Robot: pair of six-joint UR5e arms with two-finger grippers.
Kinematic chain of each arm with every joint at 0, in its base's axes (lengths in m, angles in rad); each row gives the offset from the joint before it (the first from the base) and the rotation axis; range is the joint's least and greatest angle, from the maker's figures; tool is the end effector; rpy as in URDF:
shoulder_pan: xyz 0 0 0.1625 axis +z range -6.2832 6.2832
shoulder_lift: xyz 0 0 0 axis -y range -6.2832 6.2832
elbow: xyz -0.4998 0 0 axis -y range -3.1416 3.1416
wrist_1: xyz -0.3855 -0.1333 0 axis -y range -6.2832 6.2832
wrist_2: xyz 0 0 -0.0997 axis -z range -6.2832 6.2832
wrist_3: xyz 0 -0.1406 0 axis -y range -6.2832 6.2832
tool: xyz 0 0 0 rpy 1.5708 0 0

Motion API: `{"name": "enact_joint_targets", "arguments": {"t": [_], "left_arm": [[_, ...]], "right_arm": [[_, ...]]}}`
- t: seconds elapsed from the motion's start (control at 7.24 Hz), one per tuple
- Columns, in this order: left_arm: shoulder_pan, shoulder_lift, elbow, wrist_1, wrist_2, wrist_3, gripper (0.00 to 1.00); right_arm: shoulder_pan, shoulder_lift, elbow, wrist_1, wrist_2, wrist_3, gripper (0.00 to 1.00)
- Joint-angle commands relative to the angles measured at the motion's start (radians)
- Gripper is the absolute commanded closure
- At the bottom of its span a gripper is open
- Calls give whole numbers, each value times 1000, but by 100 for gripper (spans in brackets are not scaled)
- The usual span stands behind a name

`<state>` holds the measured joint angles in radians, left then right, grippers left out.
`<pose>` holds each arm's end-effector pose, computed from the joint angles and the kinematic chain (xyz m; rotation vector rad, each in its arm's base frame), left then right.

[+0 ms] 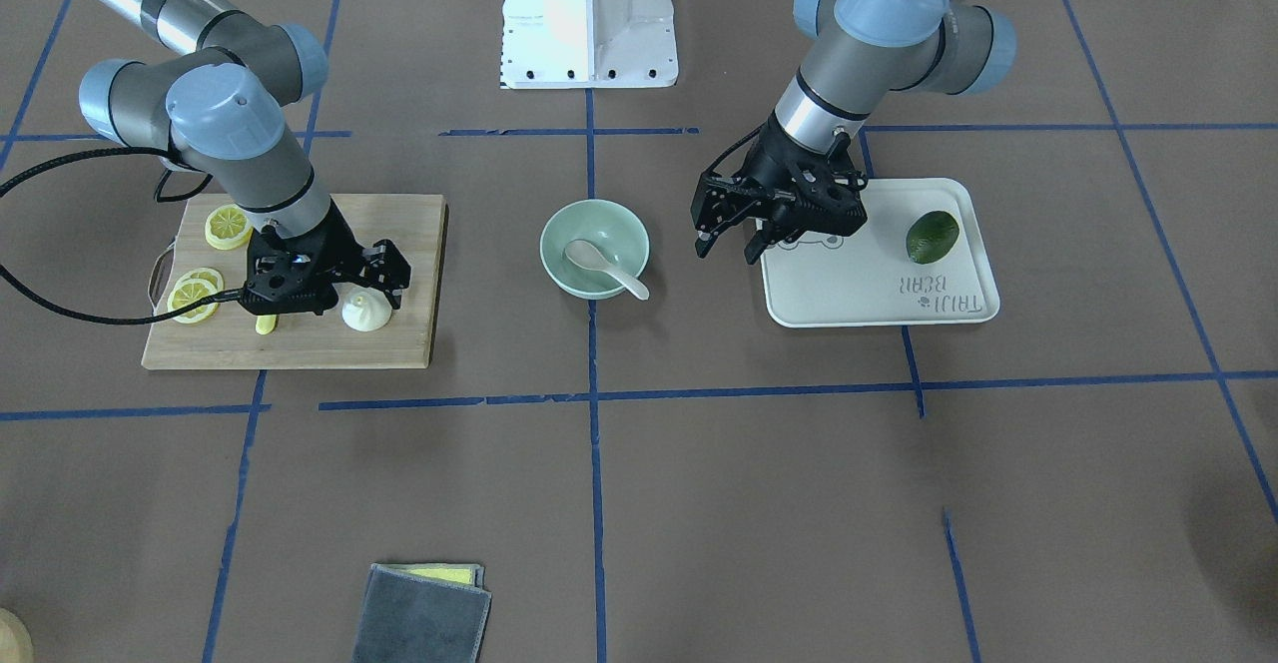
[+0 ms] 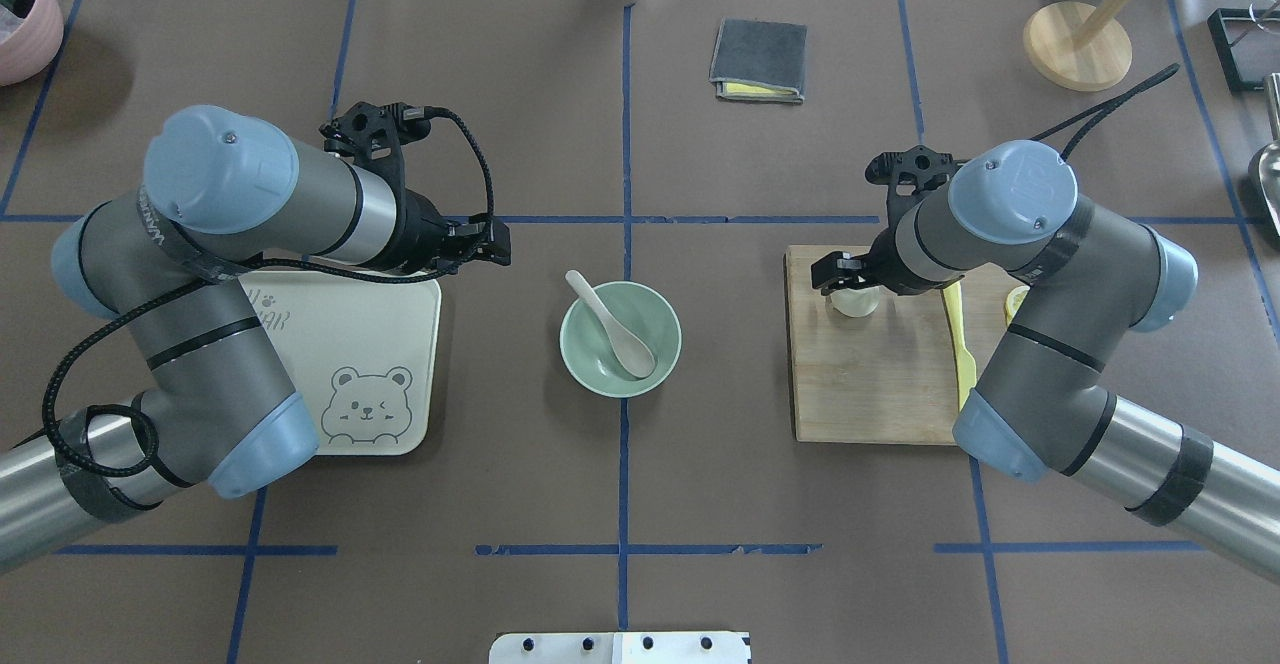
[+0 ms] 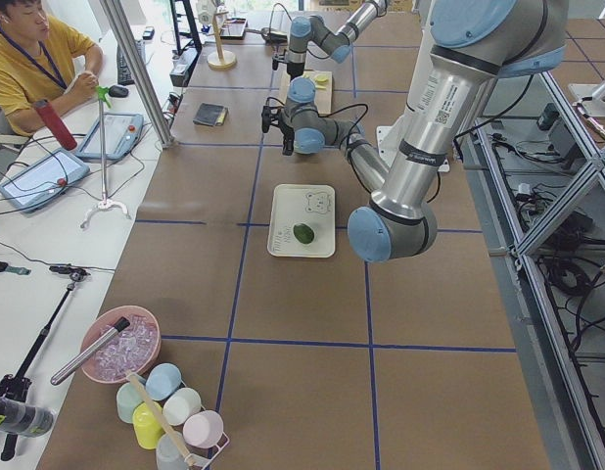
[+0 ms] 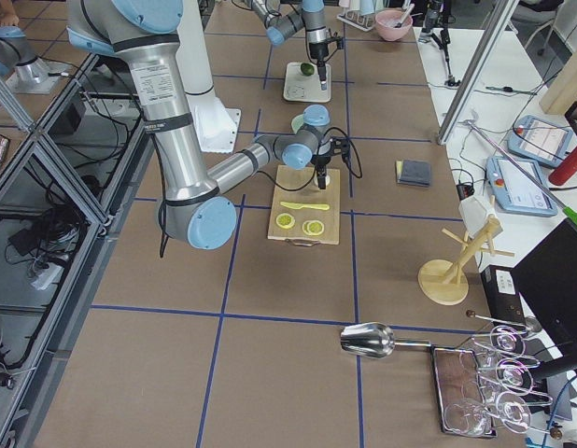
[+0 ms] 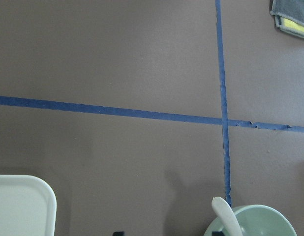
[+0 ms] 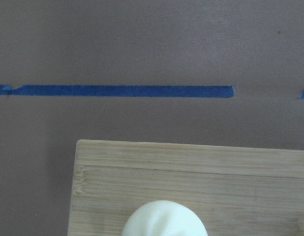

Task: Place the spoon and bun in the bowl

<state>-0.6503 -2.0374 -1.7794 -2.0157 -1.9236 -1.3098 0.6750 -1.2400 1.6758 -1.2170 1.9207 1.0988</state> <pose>0.4962 -0.4839 0.3356 0.2045 1.1326 -0.1479 -0.4744 -0.4887 0.4947 0.1454 -0.8356 0.0526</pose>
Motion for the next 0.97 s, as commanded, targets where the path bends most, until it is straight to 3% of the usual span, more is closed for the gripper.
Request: {"name": "enact_joint_targets", "arguments": {"t": [0.0, 0.14, 0.41, 0.83], "left_arm": [[0, 0, 1, 0, 0, 0, 33], [0, 0, 1, 0, 0, 0, 33], [0, 0, 1, 0, 0, 0, 33], [-2, 0, -5, 0, 0, 1, 33]], "right_arm": [[-17, 5, -21, 1, -14, 3, 4], [-17, 10, -21, 1, -14, 4, 18], [-17, 13, -19, -1, -14, 15, 64], [-14, 14, -4, -1, -14, 15, 72]]}}
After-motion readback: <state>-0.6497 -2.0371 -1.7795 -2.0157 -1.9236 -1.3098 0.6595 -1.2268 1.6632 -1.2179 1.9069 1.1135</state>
